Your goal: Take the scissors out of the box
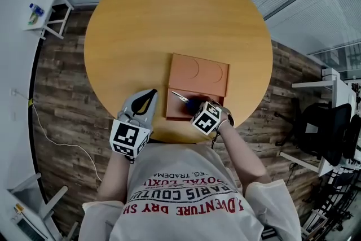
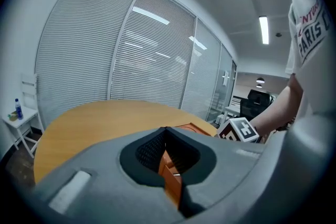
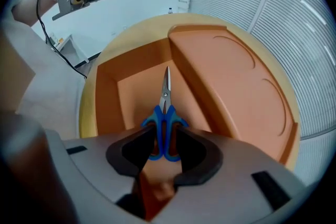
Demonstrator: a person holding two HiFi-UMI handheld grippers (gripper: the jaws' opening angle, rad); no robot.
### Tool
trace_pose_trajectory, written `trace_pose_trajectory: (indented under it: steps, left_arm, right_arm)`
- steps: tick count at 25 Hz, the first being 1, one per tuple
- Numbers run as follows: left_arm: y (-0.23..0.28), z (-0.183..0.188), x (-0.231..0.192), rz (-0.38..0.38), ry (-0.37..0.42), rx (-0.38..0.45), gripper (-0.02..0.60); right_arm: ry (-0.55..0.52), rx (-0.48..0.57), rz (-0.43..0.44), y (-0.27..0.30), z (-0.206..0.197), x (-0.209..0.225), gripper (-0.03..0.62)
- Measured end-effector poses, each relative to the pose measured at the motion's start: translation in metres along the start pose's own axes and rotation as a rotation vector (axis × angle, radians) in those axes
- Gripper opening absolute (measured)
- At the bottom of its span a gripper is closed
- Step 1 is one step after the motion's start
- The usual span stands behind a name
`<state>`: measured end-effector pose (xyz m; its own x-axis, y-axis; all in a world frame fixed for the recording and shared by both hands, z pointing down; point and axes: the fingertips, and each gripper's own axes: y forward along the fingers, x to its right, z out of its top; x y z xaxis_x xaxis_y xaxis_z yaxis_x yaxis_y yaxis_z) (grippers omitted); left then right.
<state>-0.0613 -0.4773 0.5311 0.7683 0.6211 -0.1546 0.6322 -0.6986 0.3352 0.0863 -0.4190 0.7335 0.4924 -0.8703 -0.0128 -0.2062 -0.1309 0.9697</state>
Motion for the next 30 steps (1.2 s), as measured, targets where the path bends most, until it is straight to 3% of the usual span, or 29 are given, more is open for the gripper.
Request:
trace_pose_trajectory:
  steps: [5,14,22,30]
  left_arm:
    - [-0.003,-0.003,-0.002,0.011,-0.012,0.000,0.008]
    - [-0.013,-0.010,-0.010,0.056,-0.049,-0.020,0.008]
    - [-0.021,-0.014,-0.005,0.093,-0.039,-0.039,0.008]
    - [-0.023,-0.013,0.009,0.104,-0.029,-0.043,0.008]
  right_arm:
    - [-0.008,0.015,0.006,0.000,0.000,-0.002,0.099]
    - [-0.051,0.023,0.038,0.000,0.002,-0.001,0.089]
    - [-0.058,0.124,-0.045,-0.013,0.003,0.001,0.087]
    - [-0.029,0.215,0.025,-0.051,0.013,-0.009,0.087]
